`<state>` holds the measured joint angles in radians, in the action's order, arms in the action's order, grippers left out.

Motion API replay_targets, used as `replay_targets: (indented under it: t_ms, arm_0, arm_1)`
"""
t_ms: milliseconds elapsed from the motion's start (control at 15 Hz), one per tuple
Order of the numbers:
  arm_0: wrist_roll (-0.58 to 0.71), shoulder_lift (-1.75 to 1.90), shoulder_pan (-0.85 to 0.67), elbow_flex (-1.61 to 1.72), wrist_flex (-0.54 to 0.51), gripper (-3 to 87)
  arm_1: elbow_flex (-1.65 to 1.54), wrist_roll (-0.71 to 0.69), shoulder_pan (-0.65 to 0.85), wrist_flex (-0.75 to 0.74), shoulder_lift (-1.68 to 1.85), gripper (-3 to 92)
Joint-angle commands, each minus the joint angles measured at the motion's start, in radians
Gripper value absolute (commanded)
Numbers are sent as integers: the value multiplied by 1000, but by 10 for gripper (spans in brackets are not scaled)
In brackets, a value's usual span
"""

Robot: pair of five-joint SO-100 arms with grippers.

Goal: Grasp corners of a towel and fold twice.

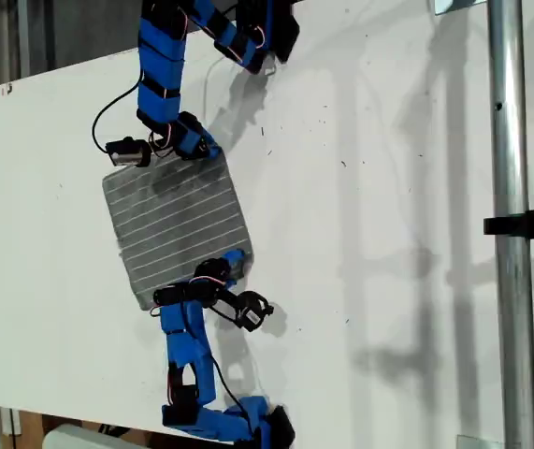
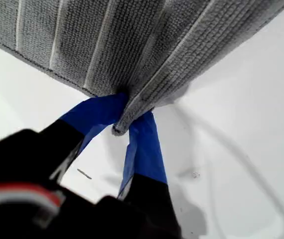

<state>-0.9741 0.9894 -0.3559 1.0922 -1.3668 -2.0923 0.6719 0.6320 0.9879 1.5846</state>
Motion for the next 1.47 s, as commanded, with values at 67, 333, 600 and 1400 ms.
replay_targets:
  t_ms: [67, 333, 600, 1400]
  arm_0:
    - [-80, -48, 38, -81, -34, 289]
    - [-152, -204, 41, -193, -175, 282]
    - [-169, -206, 35, -195, -199, -28]
    - [-353, 350, 219, 175, -273, -29]
  arm_1:
    - [44, 11, -12, -2, 78, -2]
    - [43, 17, -21, 11, 109, -2]
    - [37, 21, -23, 29, 156, -3]
    - [-17, 449, -577, 114, 337, -3]
